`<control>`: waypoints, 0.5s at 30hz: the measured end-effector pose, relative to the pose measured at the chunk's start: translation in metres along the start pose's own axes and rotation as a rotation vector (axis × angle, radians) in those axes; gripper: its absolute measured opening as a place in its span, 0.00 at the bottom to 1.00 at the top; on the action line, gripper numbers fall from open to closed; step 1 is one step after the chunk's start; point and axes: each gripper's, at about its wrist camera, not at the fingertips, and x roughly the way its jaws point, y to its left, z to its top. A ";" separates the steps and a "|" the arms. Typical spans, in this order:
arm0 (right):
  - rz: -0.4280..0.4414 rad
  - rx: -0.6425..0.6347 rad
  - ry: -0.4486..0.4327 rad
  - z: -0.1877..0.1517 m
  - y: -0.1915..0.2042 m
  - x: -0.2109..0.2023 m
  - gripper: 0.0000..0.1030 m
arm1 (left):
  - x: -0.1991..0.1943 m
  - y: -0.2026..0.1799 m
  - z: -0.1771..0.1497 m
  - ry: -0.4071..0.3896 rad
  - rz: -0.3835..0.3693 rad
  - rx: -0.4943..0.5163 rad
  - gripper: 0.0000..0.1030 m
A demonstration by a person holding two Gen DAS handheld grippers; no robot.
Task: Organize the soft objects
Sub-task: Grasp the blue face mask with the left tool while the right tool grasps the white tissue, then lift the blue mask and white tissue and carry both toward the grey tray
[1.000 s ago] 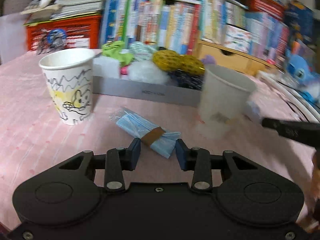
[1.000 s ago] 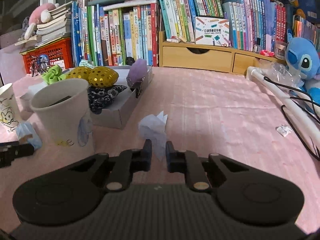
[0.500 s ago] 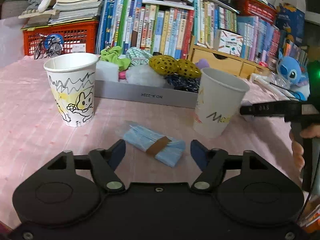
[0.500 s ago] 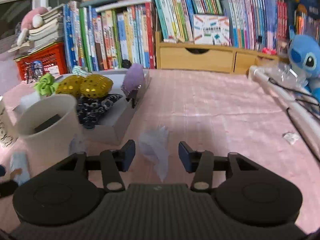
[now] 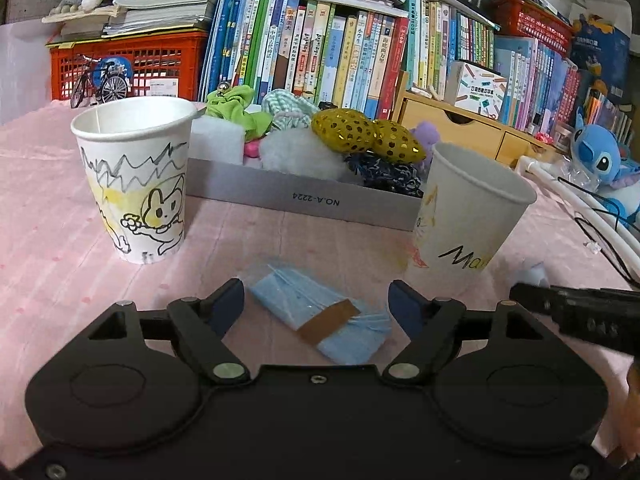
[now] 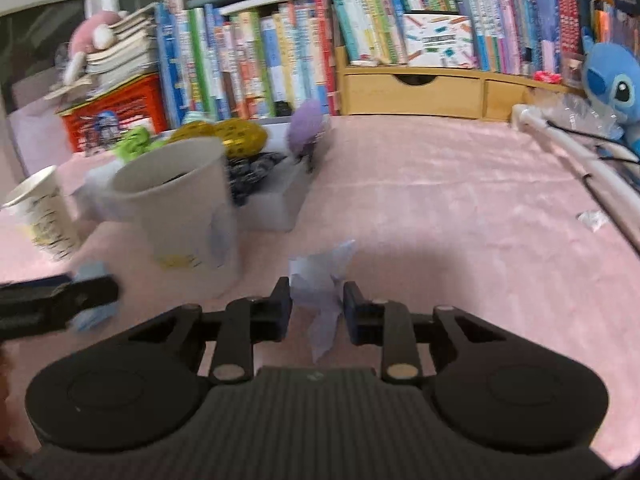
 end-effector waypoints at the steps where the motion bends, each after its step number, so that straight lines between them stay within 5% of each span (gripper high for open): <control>1: 0.010 -0.010 -0.005 -0.003 0.003 -0.002 0.31 | 0.000 0.000 -0.001 0.001 0.000 0.011 0.76; 8: 0.111 -0.034 -0.021 -0.012 0.021 -0.011 0.32 | 0.006 -0.006 -0.001 0.017 -0.053 0.121 0.74; 11: 0.118 -0.047 -0.024 -0.014 0.027 -0.011 0.32 | 0.004 -0.006 0.001 0.025 -0.100 0.138 0.63; 15: 0.153 -0.021 -0.014 -0.017 0.027 -0.008 0.27 | 0.001 -0.002 0.000 0.033 -0.163 0.156 0.63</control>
